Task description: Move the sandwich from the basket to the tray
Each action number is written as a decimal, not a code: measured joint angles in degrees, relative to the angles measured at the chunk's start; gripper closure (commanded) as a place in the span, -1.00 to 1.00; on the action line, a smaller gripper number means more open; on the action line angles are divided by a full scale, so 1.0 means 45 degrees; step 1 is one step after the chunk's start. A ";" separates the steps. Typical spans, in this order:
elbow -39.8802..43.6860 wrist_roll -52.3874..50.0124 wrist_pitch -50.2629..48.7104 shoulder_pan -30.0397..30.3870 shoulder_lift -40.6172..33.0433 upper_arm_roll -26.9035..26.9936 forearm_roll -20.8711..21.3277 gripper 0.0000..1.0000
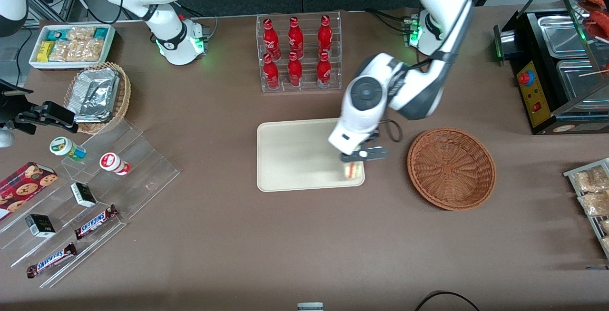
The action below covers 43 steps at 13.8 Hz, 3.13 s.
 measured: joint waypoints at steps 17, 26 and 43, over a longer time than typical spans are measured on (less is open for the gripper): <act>0.2382 -0.1193 0.0706 -0.1794 0.3364 0.0016 -0.0066 -1.00; 0.3091 0.0854 0.0206 -0.1404 0.3038 0.0300 -0.0040 -1.00; 0.1902 0.7106 -0.2581 0.4542 -0.0193 0.0385 -0.0381 -1.00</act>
